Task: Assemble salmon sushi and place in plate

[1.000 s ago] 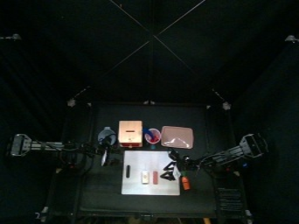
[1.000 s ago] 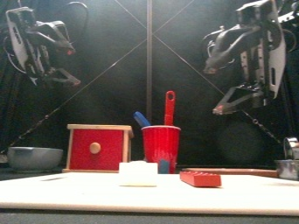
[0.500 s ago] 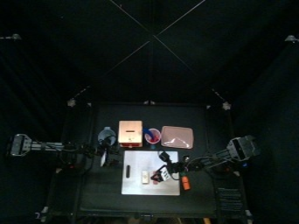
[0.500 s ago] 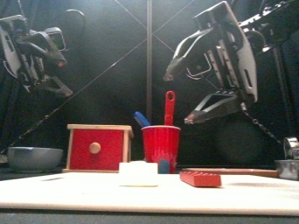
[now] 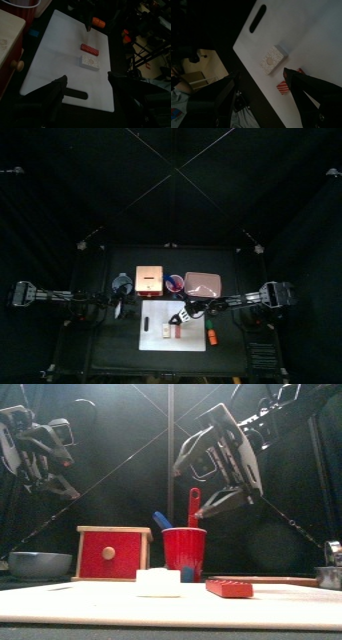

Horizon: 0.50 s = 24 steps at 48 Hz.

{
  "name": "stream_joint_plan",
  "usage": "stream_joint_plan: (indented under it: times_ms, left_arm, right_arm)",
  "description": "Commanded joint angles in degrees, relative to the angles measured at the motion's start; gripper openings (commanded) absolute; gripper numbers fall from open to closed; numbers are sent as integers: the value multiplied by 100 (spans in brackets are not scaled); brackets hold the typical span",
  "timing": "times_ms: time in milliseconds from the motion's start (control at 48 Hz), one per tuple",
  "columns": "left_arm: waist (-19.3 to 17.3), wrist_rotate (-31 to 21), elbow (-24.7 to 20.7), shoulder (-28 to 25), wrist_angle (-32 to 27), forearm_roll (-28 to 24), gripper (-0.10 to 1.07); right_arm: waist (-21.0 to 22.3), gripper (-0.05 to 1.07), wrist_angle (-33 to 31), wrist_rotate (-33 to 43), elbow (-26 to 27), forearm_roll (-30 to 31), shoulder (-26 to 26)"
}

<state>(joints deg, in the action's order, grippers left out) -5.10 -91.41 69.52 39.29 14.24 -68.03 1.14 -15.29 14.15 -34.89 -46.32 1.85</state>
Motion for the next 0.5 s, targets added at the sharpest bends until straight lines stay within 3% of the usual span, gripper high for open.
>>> stream_joint_plan:
  times_ms: [0,104,188,479]
  left_arm:
    - [-9,0,-62,-9,9,9,98]
    - [-18,0,-44,-9,9,9,98]
    - [-26,-9,-26,-9,9,9,98]
    - [-26,0,-26,-9,9,9,98]
  right_arm:
    - [79,98,-132,352,202,501,105]
    - [79,98,-387,1310,308,1371,35]
    - [0,98,-642,2452,448,2417,-79]
    - [-694,98,-1125,5423,773,4632,-448]
